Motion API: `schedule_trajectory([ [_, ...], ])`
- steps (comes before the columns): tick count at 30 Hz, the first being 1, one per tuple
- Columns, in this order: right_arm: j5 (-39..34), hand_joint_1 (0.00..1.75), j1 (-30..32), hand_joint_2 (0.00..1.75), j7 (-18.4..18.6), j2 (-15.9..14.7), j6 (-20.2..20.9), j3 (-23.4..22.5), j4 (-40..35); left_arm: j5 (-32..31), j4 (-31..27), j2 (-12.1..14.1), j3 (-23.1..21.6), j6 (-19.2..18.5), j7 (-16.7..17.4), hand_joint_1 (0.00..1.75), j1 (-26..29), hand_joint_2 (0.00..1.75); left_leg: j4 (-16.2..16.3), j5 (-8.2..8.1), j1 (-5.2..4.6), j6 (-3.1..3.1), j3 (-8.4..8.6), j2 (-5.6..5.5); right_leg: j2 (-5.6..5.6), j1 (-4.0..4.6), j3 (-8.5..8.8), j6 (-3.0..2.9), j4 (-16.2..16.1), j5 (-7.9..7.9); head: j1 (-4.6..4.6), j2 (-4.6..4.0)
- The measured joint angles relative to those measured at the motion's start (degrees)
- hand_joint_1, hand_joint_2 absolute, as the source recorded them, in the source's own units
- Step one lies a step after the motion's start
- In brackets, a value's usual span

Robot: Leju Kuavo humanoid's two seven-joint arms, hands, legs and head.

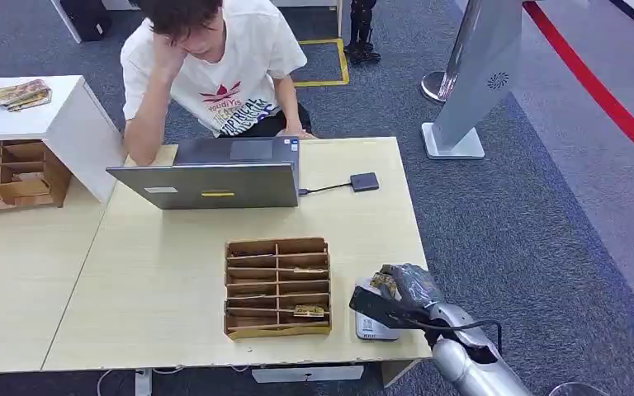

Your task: Pass the card to the sensor for recognition and then transmit it.

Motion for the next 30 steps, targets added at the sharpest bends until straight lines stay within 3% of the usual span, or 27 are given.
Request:
schedule_trajectory([
  [30, -0.02, 1.75, -0.02, 1.75, 0.09, 0.0, 0.0, 0.04, -0.02, 0.0, 0.0, 0.02, 0.0, 0.07, 0.0, 0.0, 0.0, 1.75, 0.0, 0.0, 0.0, 0.0, 0.01, 0.0, 0.0, 0.0, 0.0, 0.0, 0.0, 0.0, 0.0, 0.0],
])
